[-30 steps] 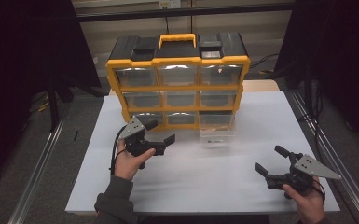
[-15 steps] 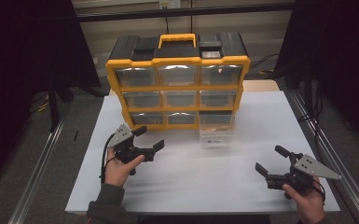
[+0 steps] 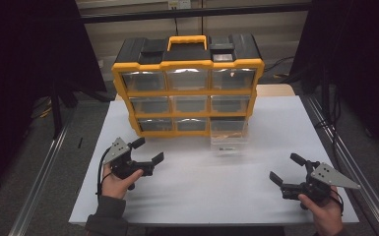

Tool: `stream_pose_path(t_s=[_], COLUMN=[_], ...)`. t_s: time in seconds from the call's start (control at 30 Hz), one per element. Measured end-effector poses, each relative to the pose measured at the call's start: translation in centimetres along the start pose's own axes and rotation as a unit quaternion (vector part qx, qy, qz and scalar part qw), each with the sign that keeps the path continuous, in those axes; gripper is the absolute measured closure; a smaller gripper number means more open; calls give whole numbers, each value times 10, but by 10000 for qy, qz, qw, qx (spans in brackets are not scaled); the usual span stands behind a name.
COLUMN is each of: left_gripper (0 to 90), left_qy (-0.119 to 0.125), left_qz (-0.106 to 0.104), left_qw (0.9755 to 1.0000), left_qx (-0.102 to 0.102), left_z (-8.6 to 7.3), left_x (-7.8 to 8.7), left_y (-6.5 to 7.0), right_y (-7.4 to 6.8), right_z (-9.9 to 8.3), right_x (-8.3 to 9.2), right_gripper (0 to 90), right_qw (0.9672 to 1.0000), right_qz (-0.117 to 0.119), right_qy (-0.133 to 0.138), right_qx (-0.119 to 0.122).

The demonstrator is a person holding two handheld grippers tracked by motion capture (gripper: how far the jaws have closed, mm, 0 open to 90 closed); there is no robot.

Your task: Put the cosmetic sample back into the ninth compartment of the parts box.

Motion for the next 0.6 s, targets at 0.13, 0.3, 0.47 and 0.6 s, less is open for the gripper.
stream_pose_path(t_s=[0.13, 0.3, 0.47, 0.6], left_gripper=[43, 43, 39, 36], left_qy=[-99, -76, -166, 88], left_qz=[50, 154, 166, 220], left_qw=[9998, 9998, 9996, 9996], left_qx=[-139, -60, -181, 172], left_z=[-3, -8, -16, -15], left_x=[9, 20, 34, 33], left_y=[-5, -13, -19, -18], right_y=[0, 0, 0, 0], right_z=[0, 0, 0, -1], right_x=[0, 0, 0, 0], right_gripper=[16, 16, 16, 16], right_qw=[10000, 10000, 10000, 10000], right_qz=[-3, 8, 6, -2], right_qy=[0, -8, -11, -24], right_qx=[4, -17, -17, -13])
Point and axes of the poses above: each handheld gripper's, and its own axes: x roughly backward along the jaws, z roughly out of its top, y roughly to its right, the point moved 9 cm from there along -x, roughly forward along the jaws, and after that the axes turned 5 degrees about x, right-handed, at the moved point
